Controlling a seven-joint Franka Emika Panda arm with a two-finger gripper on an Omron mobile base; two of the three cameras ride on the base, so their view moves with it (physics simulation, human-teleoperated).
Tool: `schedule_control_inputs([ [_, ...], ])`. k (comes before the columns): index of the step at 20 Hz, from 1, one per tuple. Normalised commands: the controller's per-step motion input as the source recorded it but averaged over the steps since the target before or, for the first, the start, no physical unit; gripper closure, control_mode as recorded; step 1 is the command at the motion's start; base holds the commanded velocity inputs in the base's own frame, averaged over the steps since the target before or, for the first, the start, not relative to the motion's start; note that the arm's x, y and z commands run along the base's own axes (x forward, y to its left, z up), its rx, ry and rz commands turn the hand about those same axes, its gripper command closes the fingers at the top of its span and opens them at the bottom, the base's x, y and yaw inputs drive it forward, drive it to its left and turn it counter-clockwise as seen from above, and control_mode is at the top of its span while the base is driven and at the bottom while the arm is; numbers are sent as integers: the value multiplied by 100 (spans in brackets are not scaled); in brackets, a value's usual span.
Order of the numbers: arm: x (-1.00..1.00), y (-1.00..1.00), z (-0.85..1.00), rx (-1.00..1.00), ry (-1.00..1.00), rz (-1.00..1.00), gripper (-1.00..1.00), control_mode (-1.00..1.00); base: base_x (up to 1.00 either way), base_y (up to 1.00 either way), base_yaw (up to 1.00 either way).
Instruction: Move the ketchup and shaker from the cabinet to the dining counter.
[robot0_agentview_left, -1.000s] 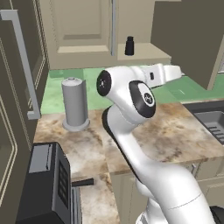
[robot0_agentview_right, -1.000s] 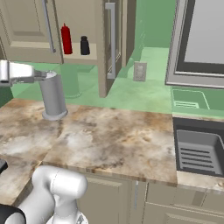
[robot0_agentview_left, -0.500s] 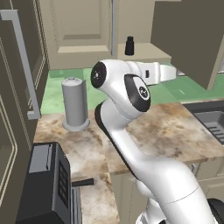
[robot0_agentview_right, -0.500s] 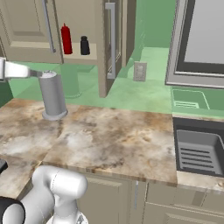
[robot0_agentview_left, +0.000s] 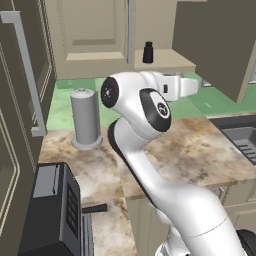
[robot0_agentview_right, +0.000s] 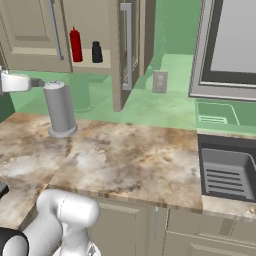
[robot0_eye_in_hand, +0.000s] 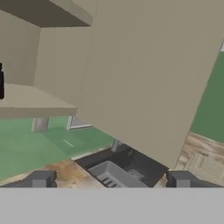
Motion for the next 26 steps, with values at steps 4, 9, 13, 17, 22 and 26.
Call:
schedule_control_inputs([
  [4,0,6,13,0,-17,3,-100,-100,0,0,0],
  [9,1,20,27,0,-13,1,-100,-100,0,0,0],
  [13,1,14,12,0,-11,2,-100,-100,0,0,0],
  [17,1,29,0,0,-10,0,-100,-100,0,0,0],
  [22,11,12,0,0,-6,0,-100,-100,0,0,0],
  [26,20,16,0,0,-5,2,-100,-100,0,0,0],
])
